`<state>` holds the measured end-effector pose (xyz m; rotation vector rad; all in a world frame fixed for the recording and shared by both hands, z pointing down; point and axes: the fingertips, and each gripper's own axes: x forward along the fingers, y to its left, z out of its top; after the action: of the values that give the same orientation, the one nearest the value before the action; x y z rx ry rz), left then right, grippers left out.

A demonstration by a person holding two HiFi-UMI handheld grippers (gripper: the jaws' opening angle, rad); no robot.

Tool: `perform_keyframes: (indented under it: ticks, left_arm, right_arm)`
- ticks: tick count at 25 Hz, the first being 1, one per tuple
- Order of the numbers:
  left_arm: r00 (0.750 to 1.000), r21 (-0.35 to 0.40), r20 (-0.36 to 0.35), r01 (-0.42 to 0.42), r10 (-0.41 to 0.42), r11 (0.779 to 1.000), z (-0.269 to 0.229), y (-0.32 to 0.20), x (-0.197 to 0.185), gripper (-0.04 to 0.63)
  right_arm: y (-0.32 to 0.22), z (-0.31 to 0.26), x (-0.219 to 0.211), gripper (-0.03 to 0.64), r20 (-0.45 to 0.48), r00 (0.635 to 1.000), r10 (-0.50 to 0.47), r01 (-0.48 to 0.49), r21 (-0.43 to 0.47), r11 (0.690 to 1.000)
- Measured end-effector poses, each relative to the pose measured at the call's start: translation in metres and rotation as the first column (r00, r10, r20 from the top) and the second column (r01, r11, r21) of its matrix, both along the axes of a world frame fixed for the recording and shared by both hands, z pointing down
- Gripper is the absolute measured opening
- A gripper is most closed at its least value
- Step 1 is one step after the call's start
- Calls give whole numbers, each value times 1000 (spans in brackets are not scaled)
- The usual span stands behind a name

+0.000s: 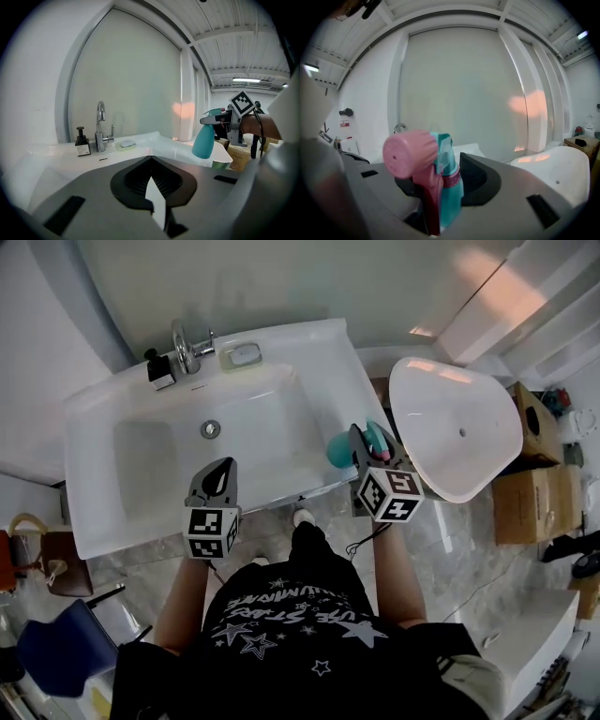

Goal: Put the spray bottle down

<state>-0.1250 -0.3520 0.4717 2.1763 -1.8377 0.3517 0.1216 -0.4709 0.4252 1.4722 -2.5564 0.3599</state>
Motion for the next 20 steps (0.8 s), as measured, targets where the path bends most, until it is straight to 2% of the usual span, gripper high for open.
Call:
perform_keyframes:
  ticks: [6, 12, 20]
  left_arm:
    - [993, -28, 5, 117, -117, 993, 1, -39, -1, 15]
    - [973, -63, 13, 231, -230, 971, 2, -63, -4, 15]
    - [957, -85, 31, 289, -288, 953, 7, -83, -1, 15]
  right_arm:
    - [-73, 9, -19, 156, -9, 993, -121, 120, -20, 993]
    - [-123, 26, -47, 156, -27, 969, -244, 243, -45, 969]
    - [-154, 52, -76, 153, -49, 934, -354, 351, -51, 935]
